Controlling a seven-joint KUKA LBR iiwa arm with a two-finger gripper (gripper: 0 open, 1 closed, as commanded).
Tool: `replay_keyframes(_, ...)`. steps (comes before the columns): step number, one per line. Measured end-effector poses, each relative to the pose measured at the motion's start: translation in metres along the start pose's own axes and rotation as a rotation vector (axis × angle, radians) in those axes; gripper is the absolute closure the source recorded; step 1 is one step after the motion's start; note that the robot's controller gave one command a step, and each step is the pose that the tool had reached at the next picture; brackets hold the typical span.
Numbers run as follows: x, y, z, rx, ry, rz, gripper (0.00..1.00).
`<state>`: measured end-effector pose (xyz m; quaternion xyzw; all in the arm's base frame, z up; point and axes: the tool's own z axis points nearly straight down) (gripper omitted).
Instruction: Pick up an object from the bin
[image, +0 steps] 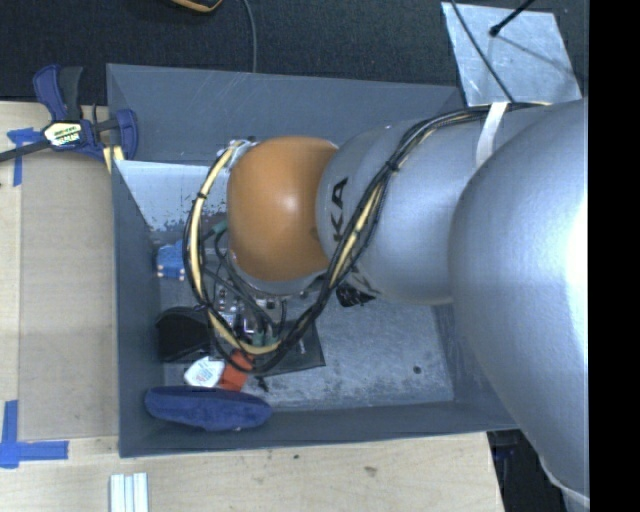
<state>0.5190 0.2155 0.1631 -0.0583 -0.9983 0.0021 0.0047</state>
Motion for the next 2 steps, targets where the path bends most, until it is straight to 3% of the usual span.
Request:
replay_keyframes(1, 0.008, -0.053, 0.000, -0.001, -0.007, -0.303, 1.00)
replay_keyframes(2, 0.021, -0.054, -0.075, -0.003, -0.012, -0.312, 1.00)
